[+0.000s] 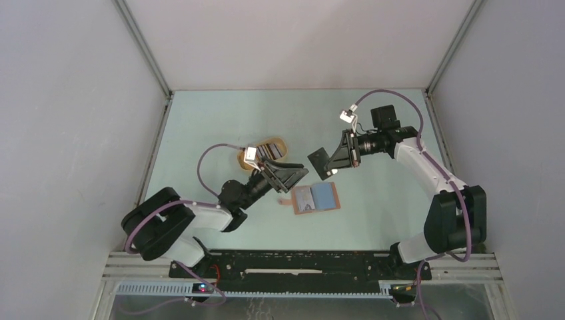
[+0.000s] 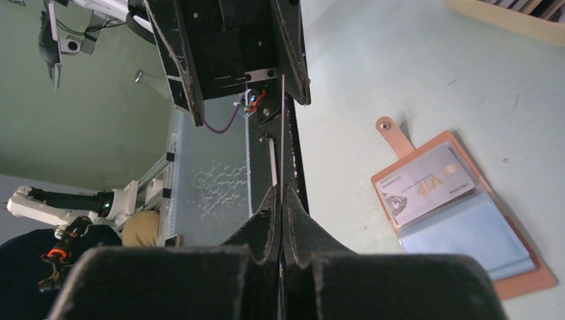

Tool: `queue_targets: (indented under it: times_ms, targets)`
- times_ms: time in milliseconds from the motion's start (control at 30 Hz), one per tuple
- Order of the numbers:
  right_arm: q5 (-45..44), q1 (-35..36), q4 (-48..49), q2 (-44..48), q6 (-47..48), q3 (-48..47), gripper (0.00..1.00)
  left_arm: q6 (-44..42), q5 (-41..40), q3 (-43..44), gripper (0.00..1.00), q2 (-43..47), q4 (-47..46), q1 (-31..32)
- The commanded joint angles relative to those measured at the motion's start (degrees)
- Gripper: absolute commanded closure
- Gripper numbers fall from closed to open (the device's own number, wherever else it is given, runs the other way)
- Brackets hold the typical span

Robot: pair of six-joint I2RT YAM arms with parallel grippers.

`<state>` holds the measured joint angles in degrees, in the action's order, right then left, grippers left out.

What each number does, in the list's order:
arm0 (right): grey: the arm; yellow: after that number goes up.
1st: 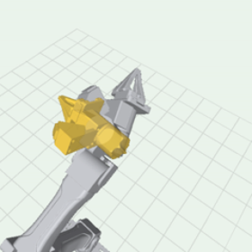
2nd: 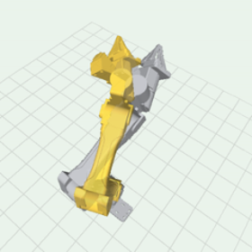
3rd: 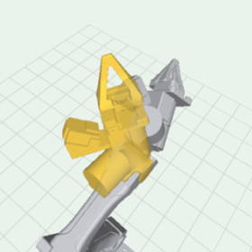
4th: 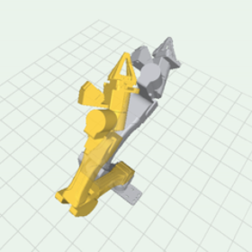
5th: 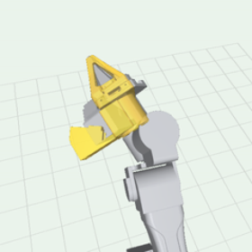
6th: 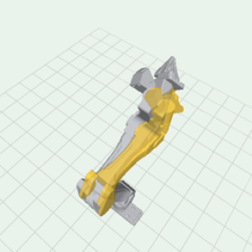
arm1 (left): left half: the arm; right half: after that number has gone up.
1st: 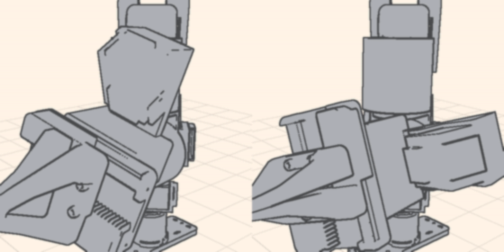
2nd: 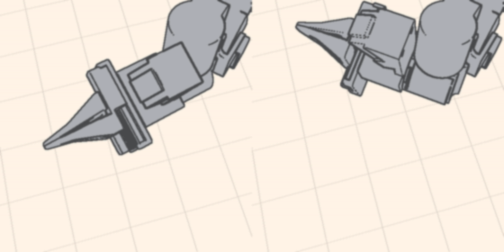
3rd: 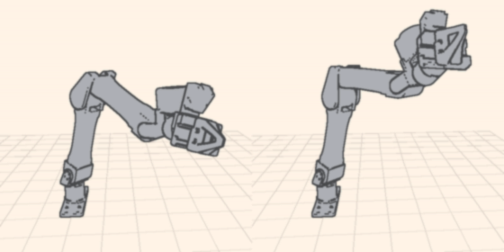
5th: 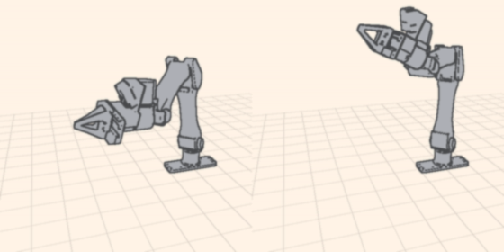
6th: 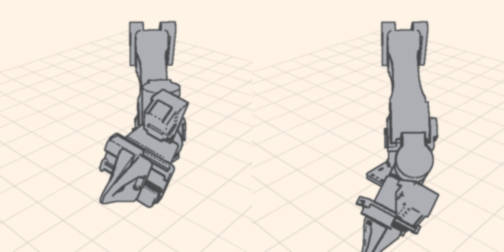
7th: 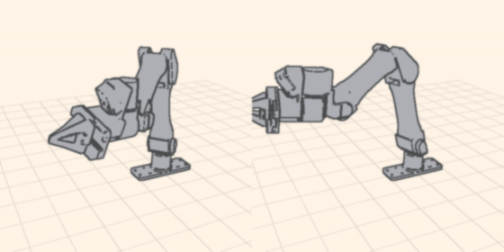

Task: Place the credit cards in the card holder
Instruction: Insert the credit card into the card holder.

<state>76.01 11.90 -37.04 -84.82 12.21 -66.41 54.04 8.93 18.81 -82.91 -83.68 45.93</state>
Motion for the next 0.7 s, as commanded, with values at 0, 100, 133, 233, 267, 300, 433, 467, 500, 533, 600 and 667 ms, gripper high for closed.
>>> queue_targets:
  times_ms: [0,100,133,233,267,300,433,467,500,533,600,667]
  targets:
    - [2.4,1.7,2.3,-0.1,-1.3,0.2,1.0,3.0,-2.2,4.1,0.35,-1.8,-3.3,1.0]
    - [2.7,2.5,2.7,-0.6,-1.7,0.1,1.0,4.3,-2.4,5.2,0.41,-3.5,-3.3,1.1]
    - [2.7,2.7,2.8,-0.7,-1.8,0.1,1.0,4.7,-2.3,5.5,0.43,-4.0,-3.3,1.2]
    - [2.6,3.0,2.9,-0.9,-1.8,0.1,1.0,5.5,-2.3,6.1,0.49,-5.1,-3.3,1.3]
    - [2.5,3.2,2.9,-0.9,-1.8,0.1,1.0,5.7,-2.3,6.2,0.51,-5.4,-3.3,1.4]
    - [2.5,3.3,2.9,-1.0,-1.8,0.1,1.0,5.8,-2.3,6.4,0.53,-5.5,-3.4,1.4]
    - [2.3,3.5,3.0,-1.2,-1.8,0.1,1.0,5.8,-1.9,6.9,0.6,-5.8,-3.3,1.9]
    - [2.2,3.5,3.0,-1.3,-1.8,0.2,1.0,5.9,-1.8,6.9,0.6,-6.0,-3.3,2.0]
    - [2.2,3.6,3.0,-1.4,-1.8,0.1,1.0,5.9,-1.8,7.1,0.61,-6.2,-3.3,2.0]
    - [2.1,3.6,3.1,-1.6,-1.9,0.1,1.0,5.9,-1.8,7.1,0.62,-6.3,-3.3,2.1]
    - [1.9,3.8,3.2,-1.8,-2.0,0.1,1.0,6.0,-1.7,7.3,0.64,-6.6,-3.3,2.1]
    - [1.9,3.9,3.3,-1.9,-2.0,0.1,1.0,5.9,-1.6,7.2,0.68,-6.7,-3.3,2.1]
